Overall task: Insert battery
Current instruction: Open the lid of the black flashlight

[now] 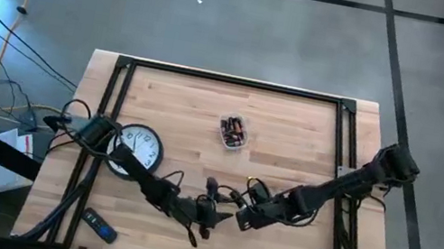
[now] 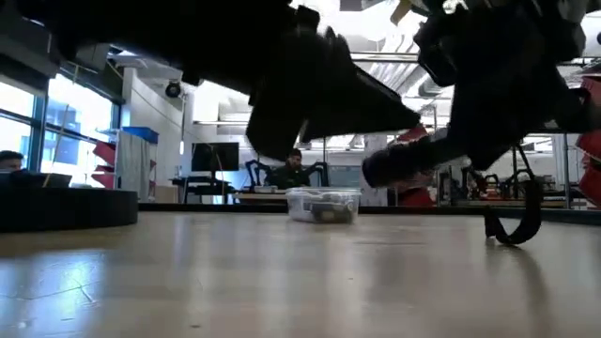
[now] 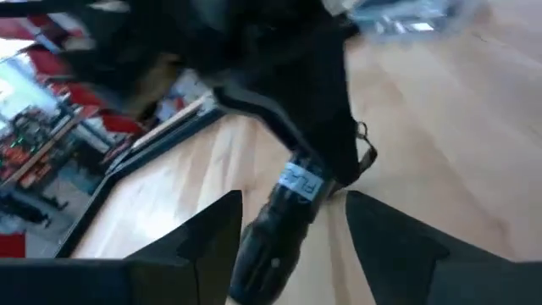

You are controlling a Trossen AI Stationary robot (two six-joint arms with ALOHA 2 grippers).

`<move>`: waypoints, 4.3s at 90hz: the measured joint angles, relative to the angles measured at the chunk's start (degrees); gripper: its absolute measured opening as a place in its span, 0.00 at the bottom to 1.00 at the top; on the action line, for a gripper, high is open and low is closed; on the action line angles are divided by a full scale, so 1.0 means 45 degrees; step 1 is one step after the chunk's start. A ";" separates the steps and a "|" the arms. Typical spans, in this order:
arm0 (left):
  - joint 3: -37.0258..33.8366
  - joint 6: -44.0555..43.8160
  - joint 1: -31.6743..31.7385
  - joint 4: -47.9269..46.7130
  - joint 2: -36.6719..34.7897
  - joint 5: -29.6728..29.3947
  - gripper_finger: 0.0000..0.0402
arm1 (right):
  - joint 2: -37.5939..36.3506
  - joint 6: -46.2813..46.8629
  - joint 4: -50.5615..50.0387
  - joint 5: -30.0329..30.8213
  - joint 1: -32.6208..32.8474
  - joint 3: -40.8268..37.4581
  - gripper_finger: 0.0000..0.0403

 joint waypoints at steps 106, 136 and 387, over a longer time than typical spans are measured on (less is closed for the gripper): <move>0.1153 0.0121 0.0372 -0.2194 0.0291 -0.0464 0.25 | -0.0263 -0.3400 -0.0393 -0.1501 -0.0659 0.0605 0.28; 0.1386 -0.0375 0.0396 -0.2753 0.0291 -0.1023 0.25 | -0.0690 -0.2917 -0.2367 0.0504 0.0458 0.1239 0.37; 0.1371 -0.0043 -0.1388 -0.3578 -0.2229 -0.3644 0.25 | -0.0593 -0.8963 -0.2314 0.5890 0.1783 0.3833 0.18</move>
